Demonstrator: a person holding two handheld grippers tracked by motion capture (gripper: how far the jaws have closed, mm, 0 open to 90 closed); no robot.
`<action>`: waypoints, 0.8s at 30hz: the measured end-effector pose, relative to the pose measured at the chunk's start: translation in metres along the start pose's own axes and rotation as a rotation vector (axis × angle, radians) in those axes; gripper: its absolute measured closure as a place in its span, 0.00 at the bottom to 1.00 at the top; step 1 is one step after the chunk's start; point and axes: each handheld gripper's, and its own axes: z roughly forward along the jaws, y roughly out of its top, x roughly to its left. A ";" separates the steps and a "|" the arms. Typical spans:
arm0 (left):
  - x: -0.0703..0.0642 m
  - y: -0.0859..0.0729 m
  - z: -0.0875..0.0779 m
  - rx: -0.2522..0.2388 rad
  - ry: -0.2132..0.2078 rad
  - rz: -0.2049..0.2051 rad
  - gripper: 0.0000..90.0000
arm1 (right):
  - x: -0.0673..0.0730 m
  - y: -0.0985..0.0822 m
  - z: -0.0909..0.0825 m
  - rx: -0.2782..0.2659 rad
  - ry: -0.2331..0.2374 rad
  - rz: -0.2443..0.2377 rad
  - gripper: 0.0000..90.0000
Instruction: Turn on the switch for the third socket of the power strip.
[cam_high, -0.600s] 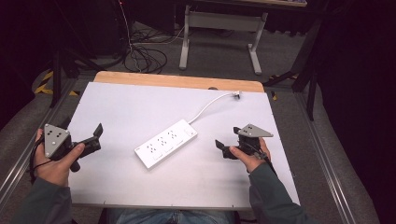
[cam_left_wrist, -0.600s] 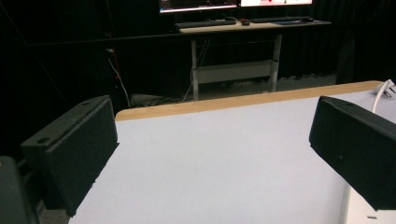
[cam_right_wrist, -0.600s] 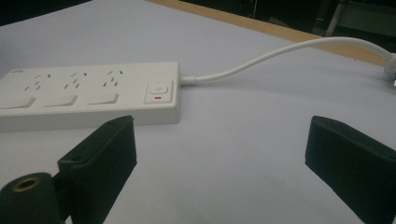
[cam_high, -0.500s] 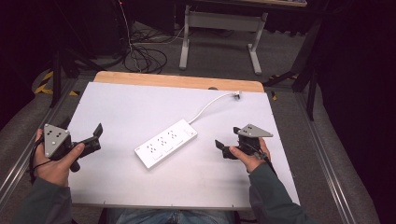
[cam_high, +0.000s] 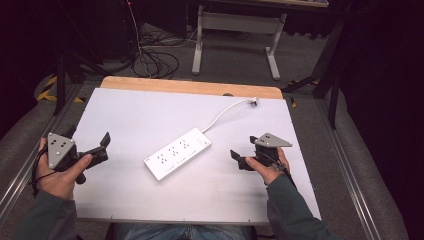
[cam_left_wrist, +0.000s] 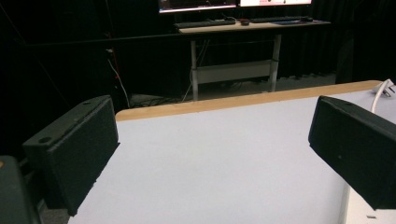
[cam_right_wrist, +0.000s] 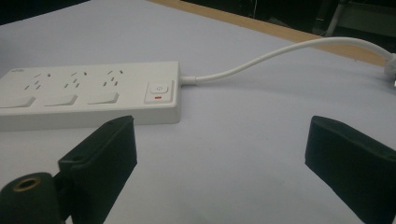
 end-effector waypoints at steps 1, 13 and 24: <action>0.000 0.000 0.000 0.000 0.000 0.000 0.02 | 0.000 0.000 0.000 0.000 0.000 0.000 0.11; 0.000 0.000 0.000 -0.006 0.001 -0.006 0.03 | 0.000 0.000 0.001 0.005 -0.002 0.000 0.11; 0.000 0.001 -0.001 0.009 0.004 0.007 0.24 | 0.000 0.000 0.000 0.003 -0.005 -0.001 0.11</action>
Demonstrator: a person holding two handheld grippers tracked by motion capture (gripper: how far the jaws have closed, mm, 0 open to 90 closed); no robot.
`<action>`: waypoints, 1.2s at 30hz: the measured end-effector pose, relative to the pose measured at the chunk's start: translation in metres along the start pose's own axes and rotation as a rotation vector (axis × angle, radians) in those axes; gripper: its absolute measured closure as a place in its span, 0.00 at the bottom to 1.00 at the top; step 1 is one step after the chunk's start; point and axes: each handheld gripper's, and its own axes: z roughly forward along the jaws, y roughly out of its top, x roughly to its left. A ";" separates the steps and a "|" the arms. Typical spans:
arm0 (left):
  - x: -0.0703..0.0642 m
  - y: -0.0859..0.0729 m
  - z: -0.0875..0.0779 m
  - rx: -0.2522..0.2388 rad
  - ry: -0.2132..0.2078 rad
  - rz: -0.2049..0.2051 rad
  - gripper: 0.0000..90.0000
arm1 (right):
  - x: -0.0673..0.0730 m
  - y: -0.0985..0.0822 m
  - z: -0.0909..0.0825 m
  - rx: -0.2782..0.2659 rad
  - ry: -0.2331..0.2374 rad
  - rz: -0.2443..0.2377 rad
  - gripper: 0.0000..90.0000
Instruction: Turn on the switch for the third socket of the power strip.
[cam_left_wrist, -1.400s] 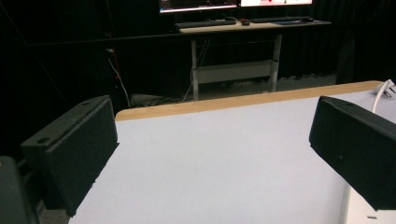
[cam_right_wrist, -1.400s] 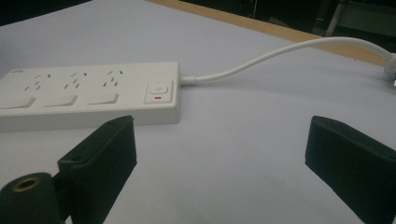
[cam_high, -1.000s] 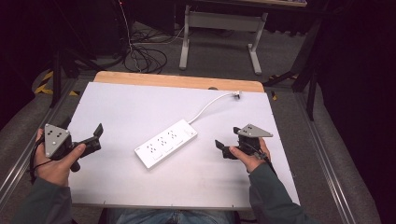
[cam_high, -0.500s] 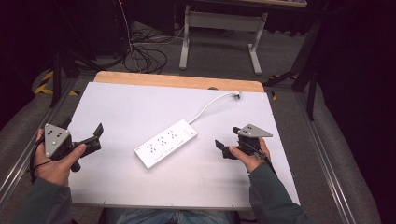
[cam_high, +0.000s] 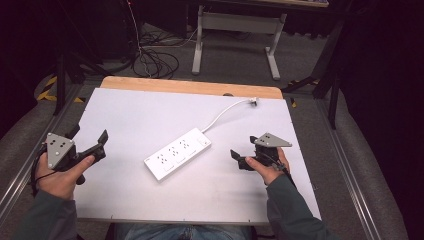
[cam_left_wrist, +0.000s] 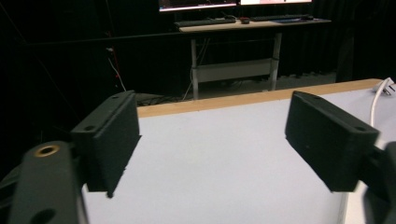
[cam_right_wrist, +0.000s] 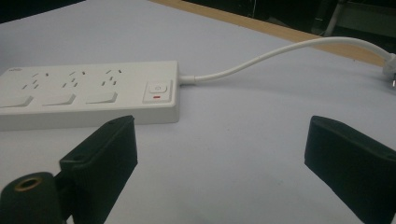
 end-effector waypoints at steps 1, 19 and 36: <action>0.000 0.000 0.000 0.001 0.002 0.006 0.26 | 0.000 0.000 0.000 0.000 0.001 0.000 0.11; 0.002 -0.001 -0.001 0.028 -0.009 0.027 0.69 | 0.000 0.000 0.000 0.003 0.001 0.001 0.11; 0.002 -0.001 0.001 0.050 -0.076 0.037 1.00 | 0.000 -0.001 -0.001 0.005 -0.002 0.000 0.11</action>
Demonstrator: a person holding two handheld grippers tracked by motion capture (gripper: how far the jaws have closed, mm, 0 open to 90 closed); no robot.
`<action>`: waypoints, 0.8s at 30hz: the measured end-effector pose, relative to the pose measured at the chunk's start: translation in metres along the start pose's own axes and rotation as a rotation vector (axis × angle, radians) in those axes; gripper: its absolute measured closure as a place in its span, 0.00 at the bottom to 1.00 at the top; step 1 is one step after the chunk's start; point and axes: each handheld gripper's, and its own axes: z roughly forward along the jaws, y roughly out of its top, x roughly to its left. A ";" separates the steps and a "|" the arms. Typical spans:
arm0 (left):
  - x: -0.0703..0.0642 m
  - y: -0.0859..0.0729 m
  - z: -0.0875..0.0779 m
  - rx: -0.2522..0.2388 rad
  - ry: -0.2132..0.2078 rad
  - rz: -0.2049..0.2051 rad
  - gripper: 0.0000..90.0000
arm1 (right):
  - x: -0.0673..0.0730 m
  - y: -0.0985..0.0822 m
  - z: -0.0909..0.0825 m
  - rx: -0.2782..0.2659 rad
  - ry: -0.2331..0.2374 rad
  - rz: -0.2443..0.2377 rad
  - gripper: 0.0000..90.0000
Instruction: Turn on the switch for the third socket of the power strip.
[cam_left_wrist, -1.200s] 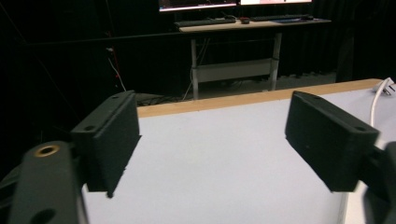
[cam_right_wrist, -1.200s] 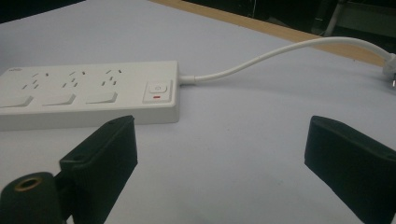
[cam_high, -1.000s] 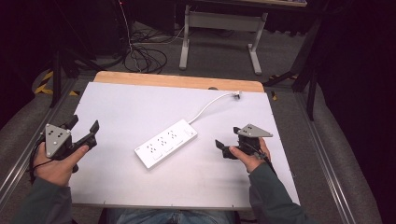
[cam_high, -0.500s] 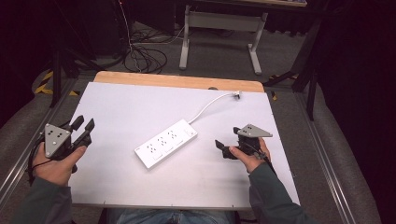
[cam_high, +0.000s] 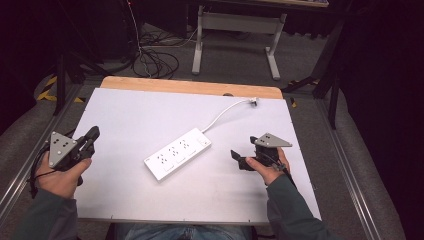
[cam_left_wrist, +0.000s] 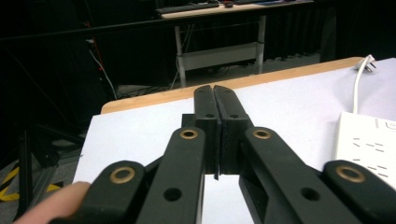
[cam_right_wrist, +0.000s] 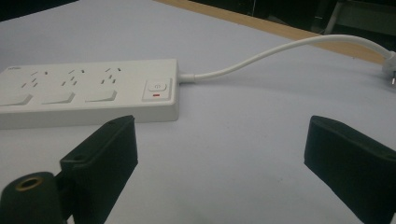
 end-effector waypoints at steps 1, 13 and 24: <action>0.000 0.000 0.000 0.002 -0.006 0.004 1.00 | 0.000 0.000 0.000 0.001 0.000 0.000 0.11; -0.006 0.000 0.005 0.040 -0.088 0.027 1.00 | 0.000 0.000 0.001 0.004 0.003 -0.006 0.11; -0.020 0.000 0.013 0.070 -0.175 0.059 1.00 | 0.000 0.000 0.000 0.005 0.000 -0.007 0.11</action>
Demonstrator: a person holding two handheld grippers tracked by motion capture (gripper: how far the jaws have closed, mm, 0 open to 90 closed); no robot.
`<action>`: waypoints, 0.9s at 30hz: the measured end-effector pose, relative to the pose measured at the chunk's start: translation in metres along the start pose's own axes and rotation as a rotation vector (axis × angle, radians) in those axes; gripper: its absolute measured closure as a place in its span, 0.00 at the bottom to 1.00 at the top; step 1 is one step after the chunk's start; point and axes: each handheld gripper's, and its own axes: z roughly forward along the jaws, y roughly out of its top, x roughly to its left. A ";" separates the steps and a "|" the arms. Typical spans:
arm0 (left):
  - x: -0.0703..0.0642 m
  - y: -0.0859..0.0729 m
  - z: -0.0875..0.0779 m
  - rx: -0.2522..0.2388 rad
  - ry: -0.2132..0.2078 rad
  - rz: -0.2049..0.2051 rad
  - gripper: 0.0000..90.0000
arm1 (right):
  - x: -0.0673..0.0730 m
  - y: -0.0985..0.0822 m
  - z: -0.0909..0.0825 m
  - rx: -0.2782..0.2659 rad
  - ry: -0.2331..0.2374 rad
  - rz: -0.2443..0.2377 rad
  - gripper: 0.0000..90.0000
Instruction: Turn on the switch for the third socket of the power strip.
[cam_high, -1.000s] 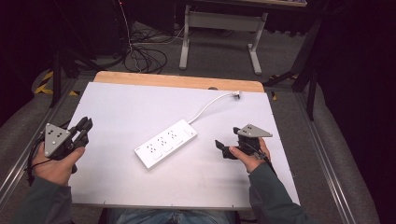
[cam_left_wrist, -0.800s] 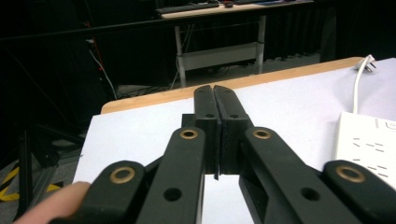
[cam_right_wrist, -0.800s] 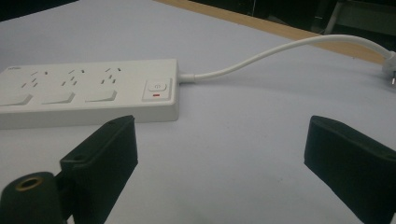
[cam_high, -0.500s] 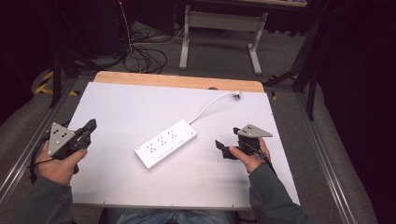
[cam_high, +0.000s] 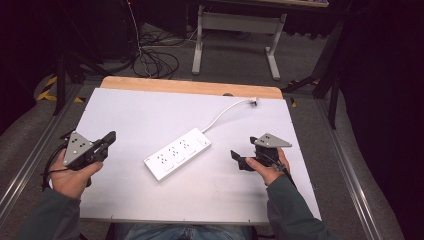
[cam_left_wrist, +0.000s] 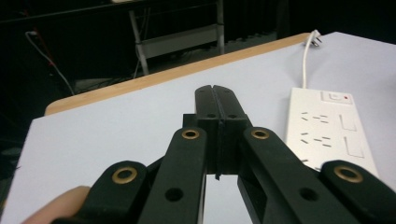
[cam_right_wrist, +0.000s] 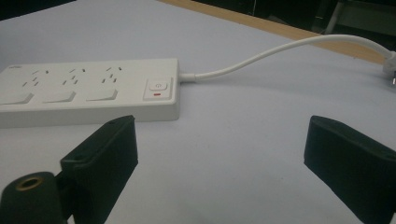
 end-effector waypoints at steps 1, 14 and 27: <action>-0.002 0.000 0.001 -0.003 -0.008 0.001 1.00 | 0.000 0.000 0.000 -0.001 0.001 0.003 0.11; -0.019 0.003 0.014 0.031 -0.104 0.059 1.00 | 0.000 0.000 0.000 0.000 0.002 0.003 0.11; -0.025 0.002 0.019 0.051 -0.130 0.075 1.00 | 0.000 0.000 0.000 0.003 0.001 0.003 0.12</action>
